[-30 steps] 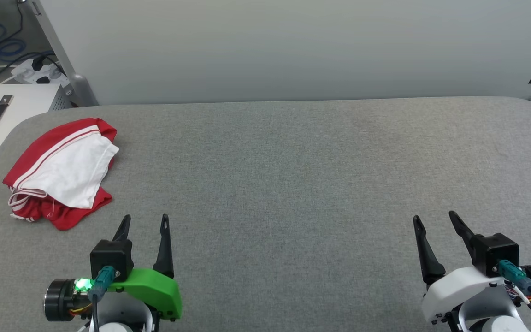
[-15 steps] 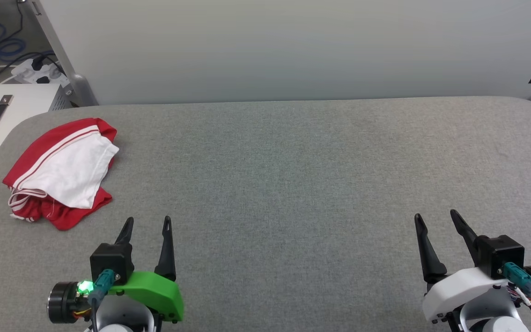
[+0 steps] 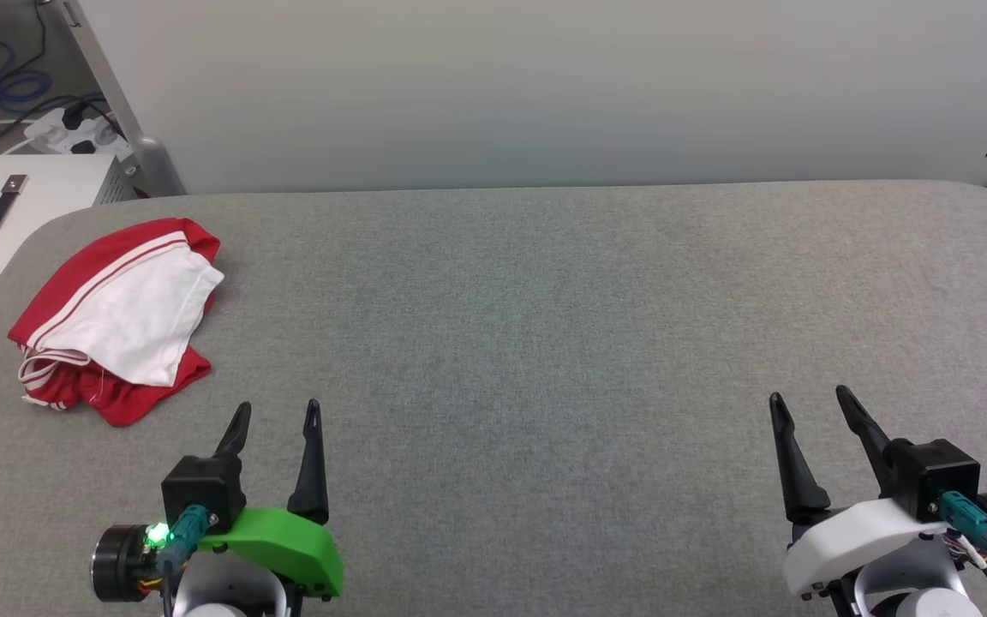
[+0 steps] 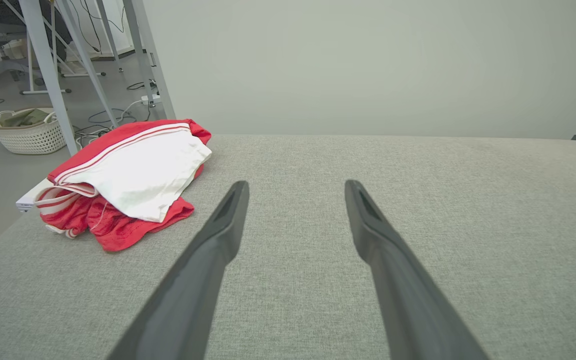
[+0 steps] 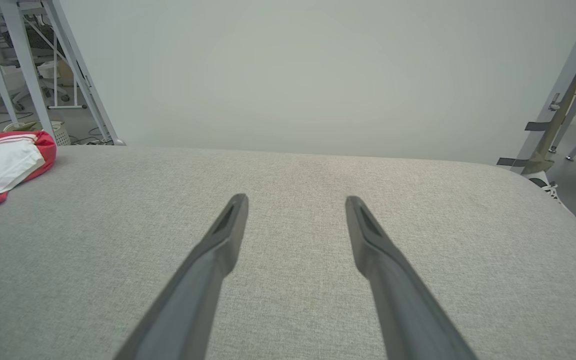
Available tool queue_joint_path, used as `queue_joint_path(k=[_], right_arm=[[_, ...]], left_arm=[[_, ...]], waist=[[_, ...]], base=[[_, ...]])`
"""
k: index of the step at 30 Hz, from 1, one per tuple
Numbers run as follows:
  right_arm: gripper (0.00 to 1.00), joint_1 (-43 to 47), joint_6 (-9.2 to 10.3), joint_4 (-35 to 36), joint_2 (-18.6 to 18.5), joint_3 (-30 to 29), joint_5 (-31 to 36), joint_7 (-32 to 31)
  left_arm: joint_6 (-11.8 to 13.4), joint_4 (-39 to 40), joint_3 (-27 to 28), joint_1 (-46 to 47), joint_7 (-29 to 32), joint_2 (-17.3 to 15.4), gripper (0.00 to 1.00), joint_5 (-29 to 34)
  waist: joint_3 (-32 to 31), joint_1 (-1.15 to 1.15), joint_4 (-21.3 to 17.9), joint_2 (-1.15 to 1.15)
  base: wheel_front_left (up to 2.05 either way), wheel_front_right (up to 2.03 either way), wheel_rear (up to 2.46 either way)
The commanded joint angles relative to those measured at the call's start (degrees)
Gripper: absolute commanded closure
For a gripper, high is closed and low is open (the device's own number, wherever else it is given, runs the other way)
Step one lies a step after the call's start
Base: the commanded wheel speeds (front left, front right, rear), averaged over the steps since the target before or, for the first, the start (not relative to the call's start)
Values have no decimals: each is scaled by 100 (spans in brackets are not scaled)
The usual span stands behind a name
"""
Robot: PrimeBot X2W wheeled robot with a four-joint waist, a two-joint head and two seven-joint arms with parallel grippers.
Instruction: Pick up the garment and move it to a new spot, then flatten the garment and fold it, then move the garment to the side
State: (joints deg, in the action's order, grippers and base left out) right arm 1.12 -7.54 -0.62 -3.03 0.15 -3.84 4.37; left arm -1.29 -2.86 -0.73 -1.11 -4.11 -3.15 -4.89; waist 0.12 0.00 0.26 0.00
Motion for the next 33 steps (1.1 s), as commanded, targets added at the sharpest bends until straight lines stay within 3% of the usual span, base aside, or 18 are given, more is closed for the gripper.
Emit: queue_joint_path(k=[1, 33], right_arm=[[0, 47, 2, 16, 5, 10, -66, 64], [0, 112, 3, -38, 9, 54, -275, 437]], left_arm=[[-30, -9, 1, -41, -74, 9, 0, -65], [-178, -237, -69, -129, -453, 16, 0, -382]], waist=[[1, 0, 3, 0], [-34, 0, 34, 0]], base=[[0, 0, 0], [0, 0, 0]])
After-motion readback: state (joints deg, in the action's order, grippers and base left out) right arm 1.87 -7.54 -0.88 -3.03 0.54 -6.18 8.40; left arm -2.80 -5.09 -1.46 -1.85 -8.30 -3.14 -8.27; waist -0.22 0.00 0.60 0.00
